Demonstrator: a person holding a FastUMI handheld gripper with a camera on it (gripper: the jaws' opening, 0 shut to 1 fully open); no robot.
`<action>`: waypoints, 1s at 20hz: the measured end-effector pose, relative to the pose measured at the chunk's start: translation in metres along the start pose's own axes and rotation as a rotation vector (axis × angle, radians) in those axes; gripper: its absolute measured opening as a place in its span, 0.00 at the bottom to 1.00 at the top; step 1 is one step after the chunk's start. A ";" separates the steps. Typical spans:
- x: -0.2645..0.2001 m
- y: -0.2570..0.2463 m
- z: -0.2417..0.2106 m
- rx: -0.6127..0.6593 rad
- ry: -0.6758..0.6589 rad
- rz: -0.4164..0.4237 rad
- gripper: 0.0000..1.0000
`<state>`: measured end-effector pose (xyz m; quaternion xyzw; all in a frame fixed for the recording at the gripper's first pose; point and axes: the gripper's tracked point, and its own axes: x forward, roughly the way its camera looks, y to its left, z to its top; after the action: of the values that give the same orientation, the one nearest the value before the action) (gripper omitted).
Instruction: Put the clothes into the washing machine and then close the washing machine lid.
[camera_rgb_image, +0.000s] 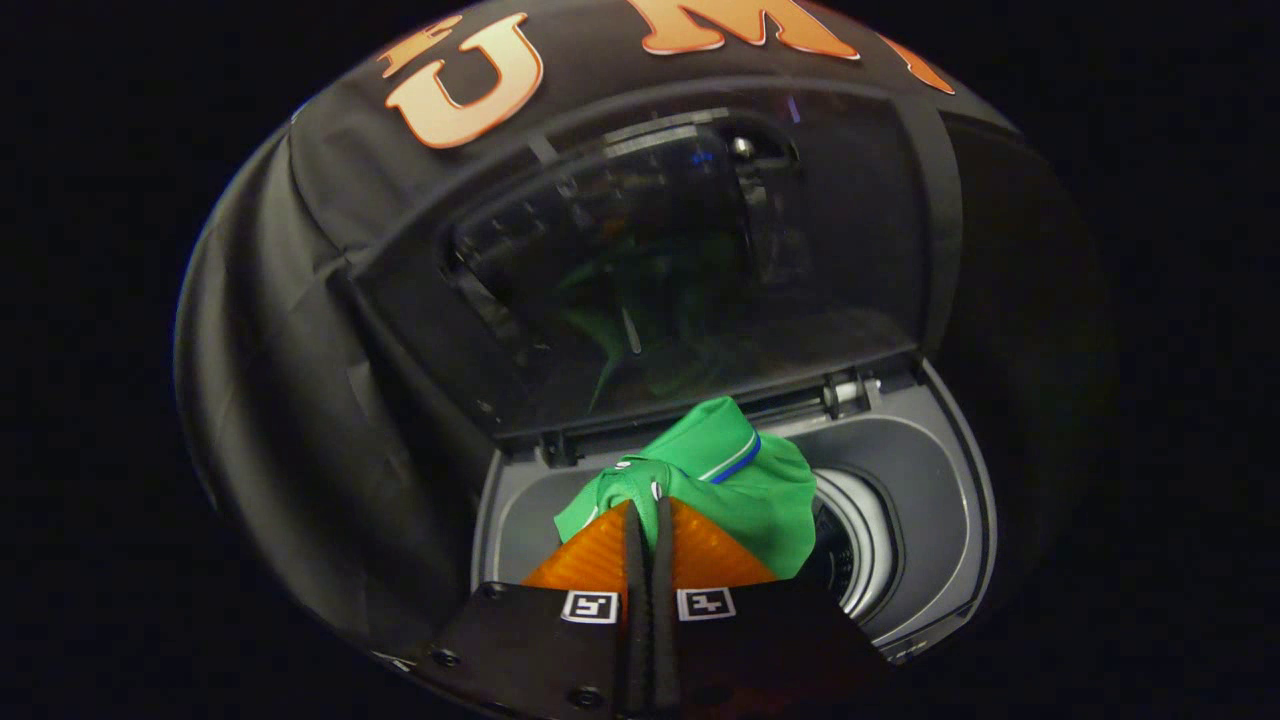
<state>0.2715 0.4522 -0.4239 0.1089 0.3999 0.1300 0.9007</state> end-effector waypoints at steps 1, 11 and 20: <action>0.010 -0.003 -0.008 -0.001 0.019 -0.009 0.08; 0.053 -0.036 -0.051 -0.034 0.177 -0.104 0.08; 0.060 -0.044 -0.058 -0.023 0.195 -0.128 0.08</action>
<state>0.2734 0.4353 -0.5167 0.0598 0.4904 0.0868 0.8651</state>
